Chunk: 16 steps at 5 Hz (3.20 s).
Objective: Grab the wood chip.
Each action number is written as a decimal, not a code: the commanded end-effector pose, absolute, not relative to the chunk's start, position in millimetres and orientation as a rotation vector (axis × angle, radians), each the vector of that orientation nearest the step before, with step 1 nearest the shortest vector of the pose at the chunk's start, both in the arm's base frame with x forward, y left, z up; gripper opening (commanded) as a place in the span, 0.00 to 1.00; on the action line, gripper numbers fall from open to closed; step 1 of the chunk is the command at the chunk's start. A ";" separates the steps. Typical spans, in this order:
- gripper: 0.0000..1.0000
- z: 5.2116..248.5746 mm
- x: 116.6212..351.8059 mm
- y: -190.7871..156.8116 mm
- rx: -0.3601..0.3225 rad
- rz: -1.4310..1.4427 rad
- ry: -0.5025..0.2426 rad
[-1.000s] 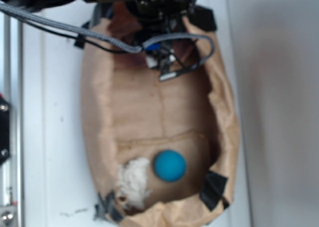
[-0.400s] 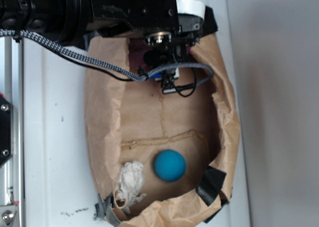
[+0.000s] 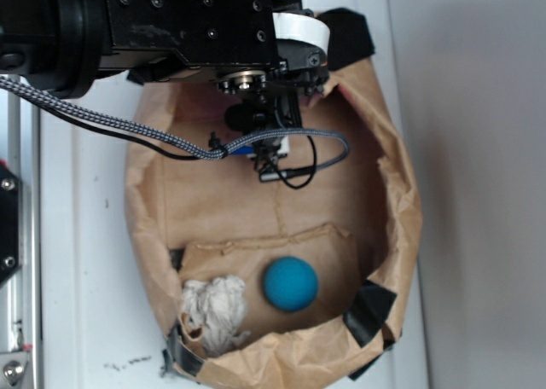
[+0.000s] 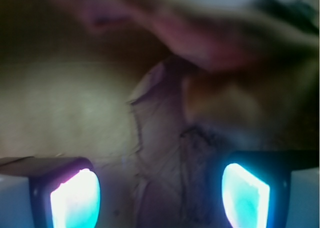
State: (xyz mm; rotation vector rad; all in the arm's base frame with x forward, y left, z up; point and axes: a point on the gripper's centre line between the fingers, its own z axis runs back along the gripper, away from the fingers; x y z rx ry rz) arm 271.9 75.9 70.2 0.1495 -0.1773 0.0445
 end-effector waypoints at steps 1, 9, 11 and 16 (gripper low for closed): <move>1.00 98.8 268.7 84.2 0.116 0.045 -0.233; 1.00 55.5 294.0 103.2 0.151 -0.001 -0.209; 1.00 51.3 291.6 120.6 0.182 0.056 -0.138; 1.00 24.1 298.0 119.2 0.277 0.068 -0.074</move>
